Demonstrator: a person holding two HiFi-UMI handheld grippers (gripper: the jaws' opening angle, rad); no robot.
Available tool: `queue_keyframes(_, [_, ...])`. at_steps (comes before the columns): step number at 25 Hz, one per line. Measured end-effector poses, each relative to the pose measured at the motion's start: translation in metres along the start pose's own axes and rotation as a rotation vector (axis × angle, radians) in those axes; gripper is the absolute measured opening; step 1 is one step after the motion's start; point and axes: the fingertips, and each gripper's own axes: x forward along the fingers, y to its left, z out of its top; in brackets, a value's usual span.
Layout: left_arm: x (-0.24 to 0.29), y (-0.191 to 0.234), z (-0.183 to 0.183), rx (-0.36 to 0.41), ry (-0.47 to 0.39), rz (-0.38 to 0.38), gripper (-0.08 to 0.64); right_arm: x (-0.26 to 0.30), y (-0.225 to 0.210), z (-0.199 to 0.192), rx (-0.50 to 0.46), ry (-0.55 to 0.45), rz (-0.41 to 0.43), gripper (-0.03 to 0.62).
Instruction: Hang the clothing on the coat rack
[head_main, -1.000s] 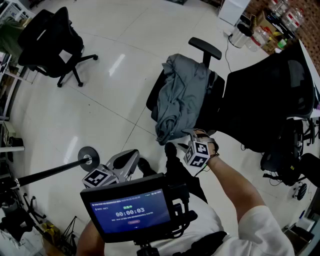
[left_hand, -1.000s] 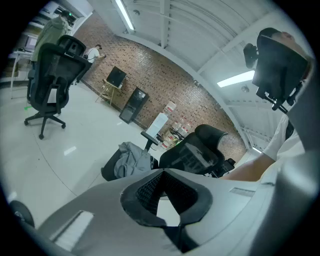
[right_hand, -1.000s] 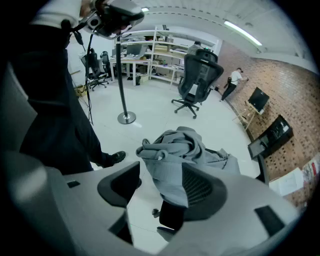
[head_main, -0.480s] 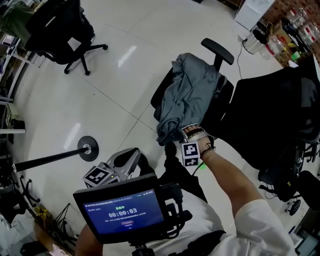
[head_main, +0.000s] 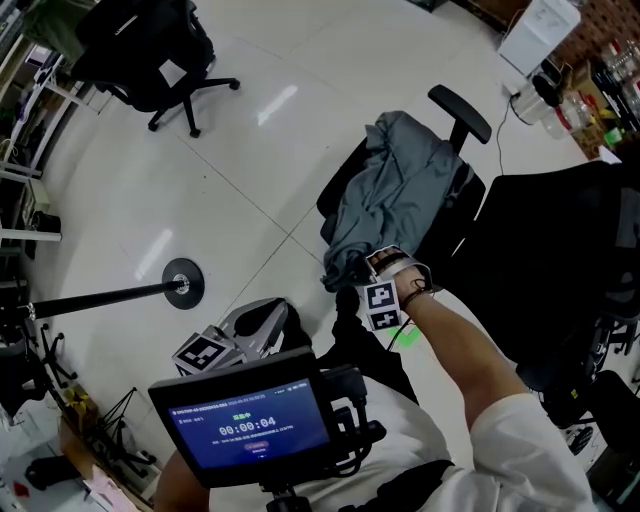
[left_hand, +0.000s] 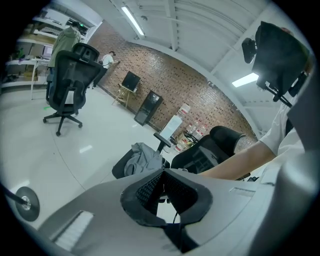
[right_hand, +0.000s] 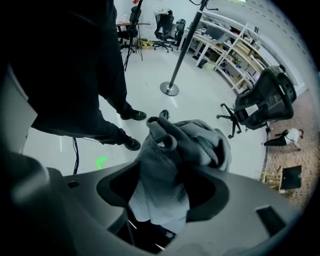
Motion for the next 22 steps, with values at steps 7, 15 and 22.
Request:
queue_keyframes(7, [0.006, -0.001, 0.001, -0.010, -0.014, 0.013, 0.000, -0.011, -0.003, 0.003, 0.083, -0.079, 0.013, 0.165])
queue_keyframes(15, [0.018, -0.004, 0.010, 0.015, -0.029, -0.019, 0.000, -0.017, -0.001, -0.007, 0.151, -0.101, -0.008, 0.071])
queue_keyframes(22, [0.009, 0.007, 0.011, 0.002, -0.018, -0.006, 0.000, -0.017, -0.003, -0.005, 0.173, -0.091, -0.011, 0.084])
